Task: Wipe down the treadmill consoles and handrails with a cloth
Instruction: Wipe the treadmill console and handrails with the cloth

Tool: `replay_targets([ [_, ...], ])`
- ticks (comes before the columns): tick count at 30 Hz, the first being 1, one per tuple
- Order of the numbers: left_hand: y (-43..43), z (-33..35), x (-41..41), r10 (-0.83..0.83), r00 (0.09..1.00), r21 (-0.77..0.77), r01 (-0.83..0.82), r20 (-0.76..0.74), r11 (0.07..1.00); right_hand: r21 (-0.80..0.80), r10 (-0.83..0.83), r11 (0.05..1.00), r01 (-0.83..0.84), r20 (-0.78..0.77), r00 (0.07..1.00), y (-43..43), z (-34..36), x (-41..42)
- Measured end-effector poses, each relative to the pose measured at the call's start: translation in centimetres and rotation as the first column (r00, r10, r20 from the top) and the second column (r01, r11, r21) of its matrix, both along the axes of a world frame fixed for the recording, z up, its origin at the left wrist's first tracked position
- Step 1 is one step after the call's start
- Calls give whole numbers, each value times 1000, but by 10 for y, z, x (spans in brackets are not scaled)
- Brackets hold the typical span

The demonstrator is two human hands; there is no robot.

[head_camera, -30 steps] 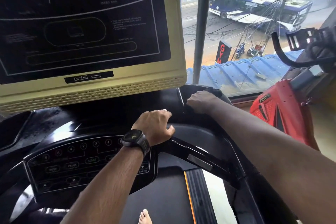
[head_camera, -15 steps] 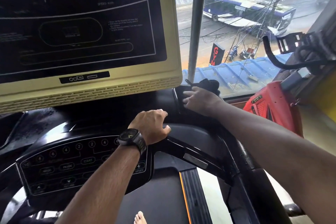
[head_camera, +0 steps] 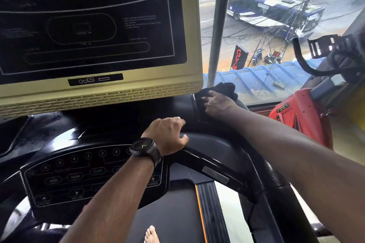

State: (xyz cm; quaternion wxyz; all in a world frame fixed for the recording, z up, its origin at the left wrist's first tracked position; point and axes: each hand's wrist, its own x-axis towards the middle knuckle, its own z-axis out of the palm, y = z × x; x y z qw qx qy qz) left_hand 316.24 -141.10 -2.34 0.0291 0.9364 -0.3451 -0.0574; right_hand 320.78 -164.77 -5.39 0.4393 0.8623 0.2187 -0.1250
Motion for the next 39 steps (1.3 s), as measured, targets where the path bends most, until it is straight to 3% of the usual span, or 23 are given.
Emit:
replay_targets([
  [8,1,3,-3,12,1000,0,-12,-13,1000,105,-318,943,315,7,948,19,19,-24],
  [13,0,4,-3,26,999,2,-26,-20,1000,390,-525,793,468,49,849,23,25,-40],
  [16,1,3,-3,27,1000,6,-27,-13,1000,564,-656,609,558,-37,754,24,33,-46],
  [19,0,3,-3,24,1000,11,-24,-12,1000,708,-746,323,628,-218,630,22,47,-52],
  [24,-1,3,-4,24,1000,14,-24,-15,1000,915,-792,-29,403,-267,548,27,51,-68],
  [27,-2,2,-3,20,1000,20,-20,-11,1000,930,-775,-206,306,-346,529,41,47,-59],
  [29,-2,1,-3,17,1000,29,-17,-6,999,898,-730,-292,329,-432,529,55,41,-46],
  [39,-3,5,-5,21,1000,4,-21,-16,1000,839,-709,-161,520,-464,531,72,25,-23],
])
